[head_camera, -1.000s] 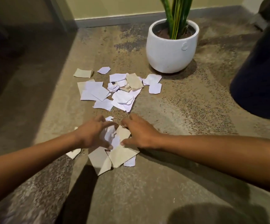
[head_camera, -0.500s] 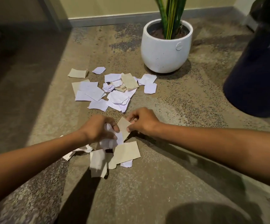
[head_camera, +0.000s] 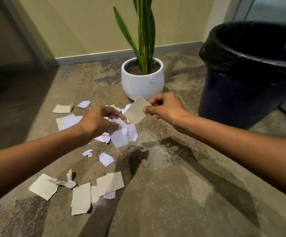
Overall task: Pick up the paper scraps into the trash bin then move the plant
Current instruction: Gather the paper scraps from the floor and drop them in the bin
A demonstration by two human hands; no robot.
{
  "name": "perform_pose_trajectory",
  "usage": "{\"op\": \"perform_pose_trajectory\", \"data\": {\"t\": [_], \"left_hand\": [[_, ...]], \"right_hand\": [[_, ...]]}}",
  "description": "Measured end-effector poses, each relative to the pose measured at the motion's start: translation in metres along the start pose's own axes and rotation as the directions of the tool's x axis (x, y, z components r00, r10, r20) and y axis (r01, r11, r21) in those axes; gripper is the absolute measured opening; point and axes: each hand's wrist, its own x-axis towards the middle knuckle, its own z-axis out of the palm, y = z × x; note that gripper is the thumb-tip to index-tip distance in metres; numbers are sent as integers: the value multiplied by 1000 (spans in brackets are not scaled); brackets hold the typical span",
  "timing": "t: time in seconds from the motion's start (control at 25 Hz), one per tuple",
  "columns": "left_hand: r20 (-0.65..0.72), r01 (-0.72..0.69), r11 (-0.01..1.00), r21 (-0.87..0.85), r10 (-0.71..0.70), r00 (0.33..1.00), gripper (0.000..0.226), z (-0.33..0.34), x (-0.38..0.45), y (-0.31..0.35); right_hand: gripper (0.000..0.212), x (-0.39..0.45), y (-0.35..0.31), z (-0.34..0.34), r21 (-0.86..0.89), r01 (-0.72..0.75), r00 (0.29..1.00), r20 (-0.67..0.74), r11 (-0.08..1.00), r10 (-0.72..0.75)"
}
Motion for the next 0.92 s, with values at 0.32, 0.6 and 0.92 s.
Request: {"op": "perform_pose_trajectory", "data": {"t": [0.32, 0.6, 0.92], "left_hand": [[-78, -350, 936, -29, 347, 935, 22, 13, 46, 189], [-200, -351, 880, -319, 300, 933, 25, 65, 85, 279], [-168, -293, 898, -328, 249, 954, 14, 100, 89, 289]], "right_hand": [[14, 5, -39, -153, -123, 186, 701, -678, 975, -220], [18, 6, -10, -231, -108, 35, 590, -800, 993, -108], [17, 5, 3, -229, -110, 18, 724, -684, 994, -89]]}}
